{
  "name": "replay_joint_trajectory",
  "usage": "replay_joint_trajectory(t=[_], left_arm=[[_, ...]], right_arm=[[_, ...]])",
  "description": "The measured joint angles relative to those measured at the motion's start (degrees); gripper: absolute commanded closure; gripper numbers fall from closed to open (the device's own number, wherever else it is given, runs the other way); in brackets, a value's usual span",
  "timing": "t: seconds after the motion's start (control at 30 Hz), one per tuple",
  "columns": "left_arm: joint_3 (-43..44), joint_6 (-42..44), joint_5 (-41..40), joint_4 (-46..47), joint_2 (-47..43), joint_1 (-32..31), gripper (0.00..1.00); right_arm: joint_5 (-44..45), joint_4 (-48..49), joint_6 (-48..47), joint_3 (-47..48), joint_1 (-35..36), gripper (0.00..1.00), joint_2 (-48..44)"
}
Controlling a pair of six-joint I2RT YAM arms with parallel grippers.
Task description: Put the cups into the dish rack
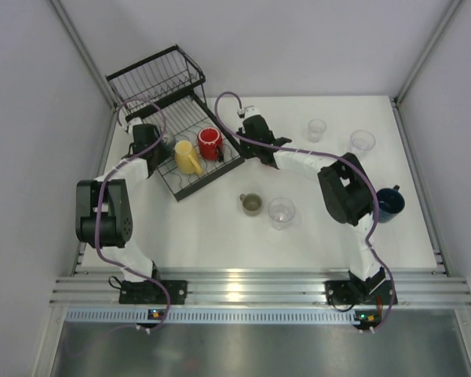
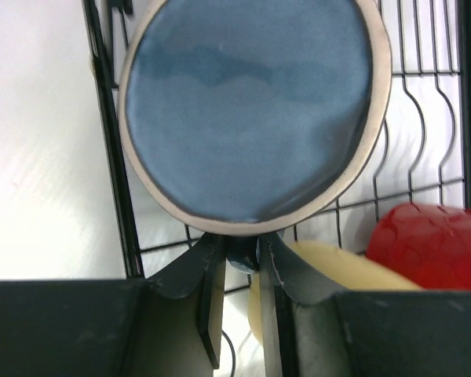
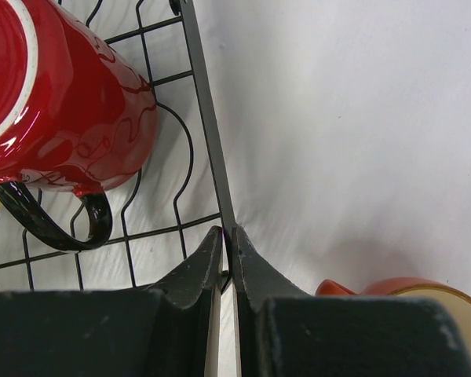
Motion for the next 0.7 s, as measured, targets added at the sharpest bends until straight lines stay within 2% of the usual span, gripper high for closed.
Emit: replay_joint_trajectory(t=[0.7], left_arm=[[6.71,8.02,-11.28,-4.96,4.55,-0.63,1.0]], right_arm=[[-0.96,0.96,0.0,0.0,0.02,1.0,0.35]])
